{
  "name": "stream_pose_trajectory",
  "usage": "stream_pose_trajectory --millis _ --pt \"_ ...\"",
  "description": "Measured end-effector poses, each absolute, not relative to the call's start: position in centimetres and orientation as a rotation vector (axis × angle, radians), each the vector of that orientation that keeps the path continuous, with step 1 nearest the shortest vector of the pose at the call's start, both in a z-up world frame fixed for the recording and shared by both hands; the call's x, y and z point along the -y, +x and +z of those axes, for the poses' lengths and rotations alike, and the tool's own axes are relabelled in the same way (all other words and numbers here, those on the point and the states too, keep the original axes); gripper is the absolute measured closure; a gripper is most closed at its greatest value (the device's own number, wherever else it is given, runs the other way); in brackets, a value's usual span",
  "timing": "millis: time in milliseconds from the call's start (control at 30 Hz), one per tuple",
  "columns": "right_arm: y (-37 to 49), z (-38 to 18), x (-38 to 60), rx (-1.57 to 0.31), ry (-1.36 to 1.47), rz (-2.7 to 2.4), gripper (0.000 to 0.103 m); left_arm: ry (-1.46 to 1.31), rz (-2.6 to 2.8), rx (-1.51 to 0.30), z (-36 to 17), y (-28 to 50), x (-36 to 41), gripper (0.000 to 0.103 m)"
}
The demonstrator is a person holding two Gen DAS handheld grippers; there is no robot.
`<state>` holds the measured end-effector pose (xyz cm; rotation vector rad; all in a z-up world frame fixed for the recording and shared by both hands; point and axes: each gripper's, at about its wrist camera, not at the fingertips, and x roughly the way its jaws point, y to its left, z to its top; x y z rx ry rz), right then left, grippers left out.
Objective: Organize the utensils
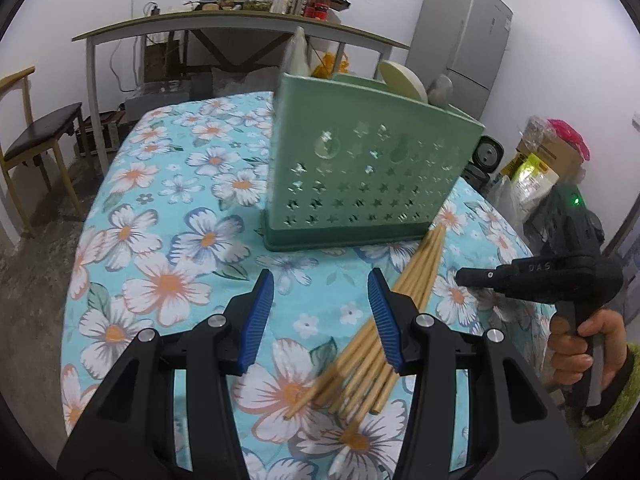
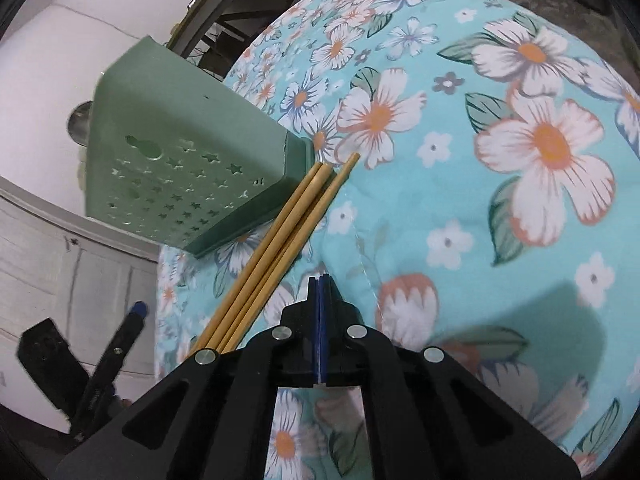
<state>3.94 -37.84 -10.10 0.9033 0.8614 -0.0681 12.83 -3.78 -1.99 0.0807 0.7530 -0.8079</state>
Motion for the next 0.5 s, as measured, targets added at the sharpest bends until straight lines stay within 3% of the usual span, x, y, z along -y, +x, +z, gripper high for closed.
stream_pose_trajectory --millis 267,333,500 --pt "3.8 -11.2 37.6 -0.853 0.995 -0.006 0.103 0.204 -0.791 -0.830 -4.6 14.1 6.7 0.059" --pt "4.5 -11.6 37.1 -0.859 1.004 0.001 0.103 0.224 -0.795 -0.881 -5.7 14.7 7.6 0.075" --pt "4.4 -11.6 37.0 -0.854 1.013 0.007 0.103 0.320 -0.851 -0.882 -6.4 12.3 9.2 0.082"
